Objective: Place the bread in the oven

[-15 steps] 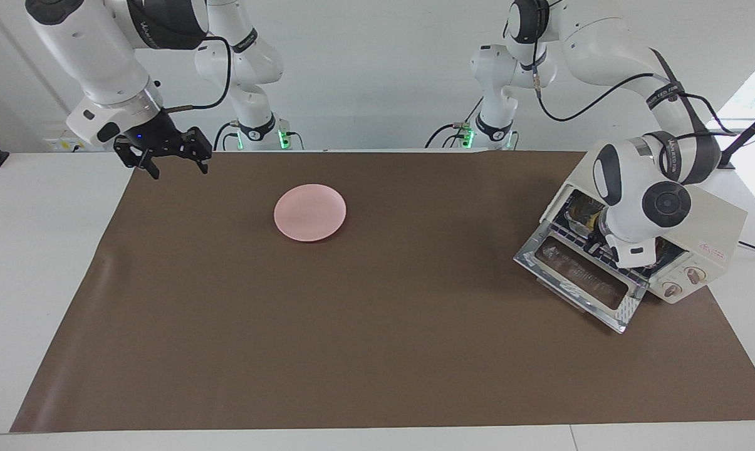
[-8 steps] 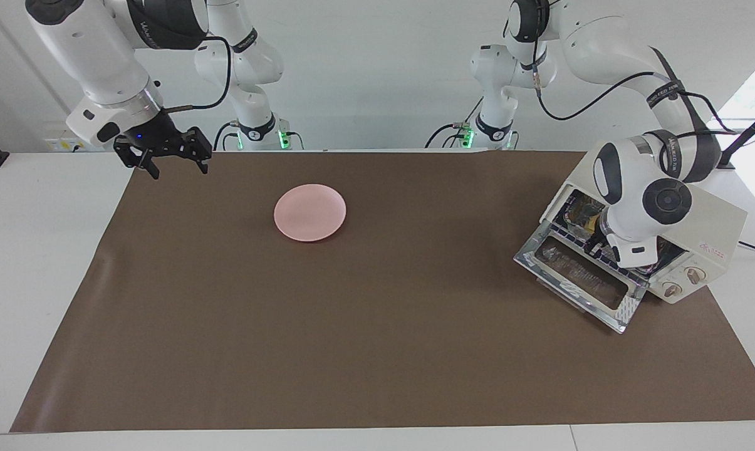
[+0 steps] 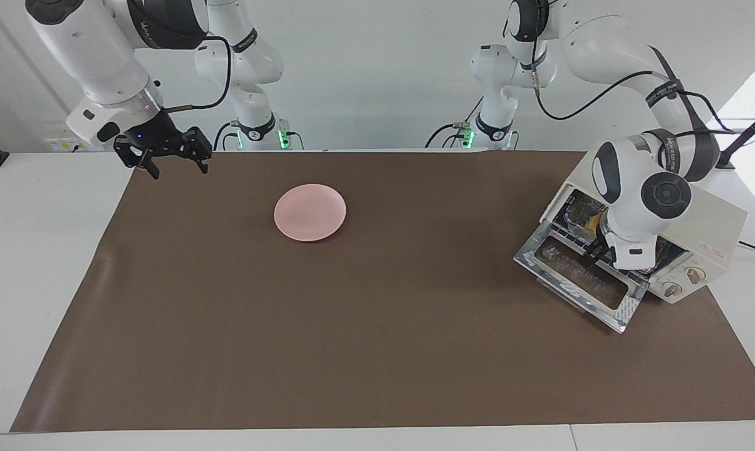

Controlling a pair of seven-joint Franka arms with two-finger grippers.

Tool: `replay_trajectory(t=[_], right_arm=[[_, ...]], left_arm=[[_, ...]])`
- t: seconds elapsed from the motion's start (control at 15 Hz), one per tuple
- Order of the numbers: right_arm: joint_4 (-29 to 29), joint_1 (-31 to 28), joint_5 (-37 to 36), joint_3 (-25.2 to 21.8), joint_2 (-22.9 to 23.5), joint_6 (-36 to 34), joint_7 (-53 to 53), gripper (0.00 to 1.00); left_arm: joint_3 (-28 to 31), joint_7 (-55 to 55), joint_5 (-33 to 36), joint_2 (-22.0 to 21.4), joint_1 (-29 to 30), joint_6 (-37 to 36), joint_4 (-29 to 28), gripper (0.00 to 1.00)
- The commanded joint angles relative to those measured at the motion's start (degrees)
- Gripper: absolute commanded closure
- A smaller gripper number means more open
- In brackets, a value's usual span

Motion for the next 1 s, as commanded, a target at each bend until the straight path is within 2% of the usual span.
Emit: replay_trajectory(t=[0.0, 0.13, 0.33, 0.47, 0.67, 0.93], right_arm=[[-0.60, -0.69, 0.96, 0.33, -0.97, -0.75, -1.46, 0.00], [-0.60, -0.69, 0.96, 0.24, -0.97, -0.75, -1.46, 0.00], [-0.60, -0.69, 0.96, 0.24, -0.97, -0.75, -1.46, 0.00], [-0.60, -0.69, 0.96, 0.33, -0.97, -0.75, -1.46, 0.00], [-0.60, -0.69, 0.96, 0.33, -0.97, -0.75, -1.46, 0.00], [-0.60, -0.69, 0.96, 0.33, -0.97, -0.75, -1.46, 0.00]], left_arm=[[0.06, 4.45, 1.18, -1.63, 0.01, 1.00, 1.01, 0.00], [0.15, 8.75, 1.01, -2.68, 0.01, -0.57, 3.38, 0.00], [0.15, 16.56, 0.39, -6.72, -0.08, -4.61, 3.39, 0.00], [0.15, 22.02, -2.85, -10.31, -0.08, -8.30, 2.95, 0.00], [0.15, 28.53, -3.48, -15.33, -0.17, -13.22, 1.98, 0.00], [0.06, 29.25, -6.10, -18.41, -0.78, -17.62, 1.89, 0.00]])
